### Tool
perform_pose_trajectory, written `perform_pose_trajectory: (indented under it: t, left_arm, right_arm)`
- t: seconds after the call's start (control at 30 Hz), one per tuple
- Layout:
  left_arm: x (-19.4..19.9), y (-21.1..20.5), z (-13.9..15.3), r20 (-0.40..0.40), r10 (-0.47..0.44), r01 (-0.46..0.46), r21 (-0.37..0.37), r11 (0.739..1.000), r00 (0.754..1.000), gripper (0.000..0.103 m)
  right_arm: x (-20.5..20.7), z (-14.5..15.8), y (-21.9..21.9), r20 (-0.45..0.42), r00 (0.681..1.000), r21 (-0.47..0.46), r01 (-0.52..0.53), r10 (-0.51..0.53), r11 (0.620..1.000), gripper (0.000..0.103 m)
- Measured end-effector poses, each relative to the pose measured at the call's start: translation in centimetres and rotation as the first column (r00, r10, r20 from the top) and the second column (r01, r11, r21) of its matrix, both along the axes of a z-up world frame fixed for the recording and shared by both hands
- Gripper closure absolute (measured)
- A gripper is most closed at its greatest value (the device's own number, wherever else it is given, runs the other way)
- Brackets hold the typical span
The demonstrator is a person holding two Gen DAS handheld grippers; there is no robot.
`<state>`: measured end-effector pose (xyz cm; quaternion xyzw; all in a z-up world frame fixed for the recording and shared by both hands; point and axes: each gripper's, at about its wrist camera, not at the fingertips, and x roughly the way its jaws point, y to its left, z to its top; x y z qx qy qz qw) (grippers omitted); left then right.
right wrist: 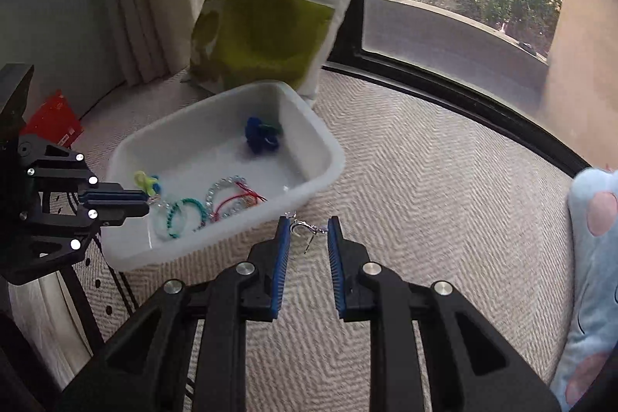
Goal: Organize jewelry
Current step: 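Move both tools over the white tray and open them to drop the items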
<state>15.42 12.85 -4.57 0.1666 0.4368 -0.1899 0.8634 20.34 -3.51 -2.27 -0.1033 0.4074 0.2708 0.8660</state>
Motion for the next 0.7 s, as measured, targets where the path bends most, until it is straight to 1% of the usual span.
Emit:
perform_pose_trajectory:
  t: [0.13,0.23,0.3,0.37,0.4,0.43,0.5,0.53,0.57,0.6,0.63,0.7]
  left_arm:
    - [1.0,2.4,-0.9,-0.009,0.028,-0.028,0.003,1.000,1.000,0.099]
    - [1.4,3.5,-1.8,-0.026,0.037,-0.037,0.003,0.999,0.999,0.099]
    - [1.5,4.2,-2.1,-0.055,0.041,-0.042,-0.019,0.999,0.998,0.098]
    - [1.5,4.6,-2.5,-0.061,0.045,-0.046,-0.015,0.999,0.997,0.098]
    - [1.4,4.6,-2.6,-0.067,0.043,-0.044,-0.013,0.999,0.997,0.098]
    - [1.4,4.7,-2.7,-0.067,0.041,-0.041,-0.006,0.999,0.997,0.098]
    - [1.3,4.9,-2.8,-0.066,0.038,-0.038,0.006,0.999,0.997,0.087]
    - [1.2,4.9,-2.8,-0.067,0.044,-0.043,0.008,0.999,0.997,0.069]
    - [1.1,4.9,-2.6,-0.067,0.053,-0.053,0.009,0.999,0.996,0.045]
    - [1.1,5.0,-2.5,-0.065,0.064,-0.063,0.009,0.998,0.996,0.034]
    - [1.1,5.1,-2.3,-0.057,0.075,-0.075,0.006,0.997,0.996,0.028]
    - [1.0,4.9,-1.8,-0.043,0.089,-0.089,0.012,0.996,0.995,0.028]
  right_arm:
    - [0.9,-0.3,4.5,0.002,0.998,-0.014,-0.059,0.059,0.998,0.082]
    - [1.4,-0.5,6.8,0.002,0.997,-0.018,-0.080,0.080,0.997,0.082]
    - [1.7,-0.8,8.0,0.002,0.996,-0.020,-0.087,0.087,0.996,0.081]
    - [1.8,-1.1,8.9,0.002,0.996,-0.021,-0.090,0.090,0.996,0.081]
    - [1.8,-1.2,9.2,0.002,0.996,-0.023,-0.091,0.091,0.996,0.074]
    - [1.9,-1.2,9.3,0.003,0.996,-0.023,-0.089,0.089,0.996,0.063]
    - [1.8,-1.0,9.2,0.010,0.997,-0.001,-0.075,0.075,0.997,0.058]
    - [1.9,-0.9,8.9,0.005,0.998,0.016,-0.070,0.070,0.997,0.054]
    - [1.8,-0.7,8.6,0.006,0.998,0.023,-0.059,0.059,0.998,0.052]
    - [1.8,-0.5,8.2,0.009,0.999,0.027,-0.052,0.052,0.998,0.049]
    - [1.8,-0.3,7.9,0.010,0.999,0.030,-0.045,0.045,0.999,0.049]
    - [1.8,0.2,7.0,0.012,0.999,0.027,-0.030,0.030,0.999,0.049]
